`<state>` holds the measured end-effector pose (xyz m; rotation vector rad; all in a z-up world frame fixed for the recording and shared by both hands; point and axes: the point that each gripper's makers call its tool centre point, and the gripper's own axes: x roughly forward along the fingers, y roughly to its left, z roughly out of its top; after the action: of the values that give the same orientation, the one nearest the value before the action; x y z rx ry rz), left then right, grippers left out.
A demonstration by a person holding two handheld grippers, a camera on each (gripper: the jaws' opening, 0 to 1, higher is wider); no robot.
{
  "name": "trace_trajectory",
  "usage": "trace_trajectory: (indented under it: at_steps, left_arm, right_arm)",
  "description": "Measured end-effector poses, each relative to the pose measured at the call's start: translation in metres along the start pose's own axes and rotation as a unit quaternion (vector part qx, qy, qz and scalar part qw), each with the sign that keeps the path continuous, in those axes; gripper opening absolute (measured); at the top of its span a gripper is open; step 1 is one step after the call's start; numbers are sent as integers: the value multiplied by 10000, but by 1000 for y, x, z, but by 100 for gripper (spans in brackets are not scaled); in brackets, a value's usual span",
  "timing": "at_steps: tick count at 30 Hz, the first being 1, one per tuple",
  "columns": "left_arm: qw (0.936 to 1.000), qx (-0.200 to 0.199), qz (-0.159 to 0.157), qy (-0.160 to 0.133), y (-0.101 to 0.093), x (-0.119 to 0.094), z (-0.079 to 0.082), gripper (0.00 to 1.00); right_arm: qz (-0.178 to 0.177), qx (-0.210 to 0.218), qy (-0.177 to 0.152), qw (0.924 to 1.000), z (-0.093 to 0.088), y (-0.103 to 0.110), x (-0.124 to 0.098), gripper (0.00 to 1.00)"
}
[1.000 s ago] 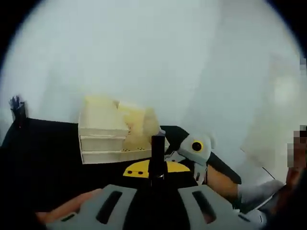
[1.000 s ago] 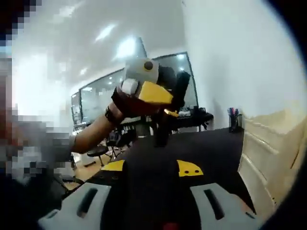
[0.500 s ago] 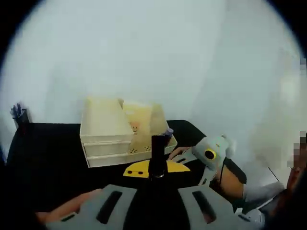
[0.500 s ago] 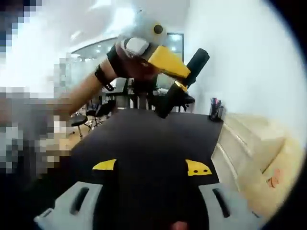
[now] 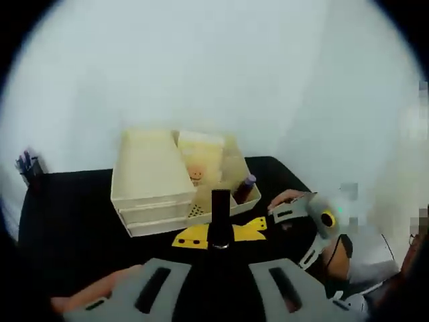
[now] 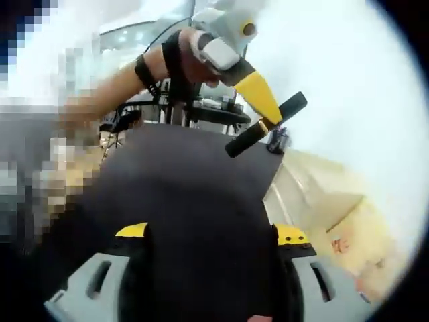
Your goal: Open the drawer, pick up the cosmetic bottles from the table one by one, place them into the drawer, release the gripper, close the drawer, and move the gripper away
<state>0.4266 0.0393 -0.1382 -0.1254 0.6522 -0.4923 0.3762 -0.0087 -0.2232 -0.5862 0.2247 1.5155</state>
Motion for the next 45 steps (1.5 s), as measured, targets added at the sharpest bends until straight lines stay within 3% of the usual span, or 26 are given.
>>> trace_trajectory:
  at_steps: [6,14,20,25,30,36,45]
  left_arm:
    - [9995,65,205,213,9,6,11,7]
    - [9986,61,360,375,18,11,24,7]
    - [9963,116,510,677,24,21,28,7]
    - [9934,193,617,945,29,29,32,7]
    - [9915,93,673,1110,43,40,37,7]
    - [9893,35,898,1149,52,49,49,7]
    - [9849,167,1145,1289,52,70,70,7]
  right_arm:
    - [-283,-48,376,9989,-6,-16,-9,65]
    - [-800,-127,574,9951,-10,-19,-18,75]
    - [-959,80,460,9943,-1,-22,-34,75]
    - [-1042,208,567,9927,-4,-20,-48,72]
    - [-1221,6,666,9903,-5,-29,-60,77]
    - [-1313,-3,410,9905,4,-37,-72,73]
    - [-1280,26,444,9908,-1,-39,-70,75]
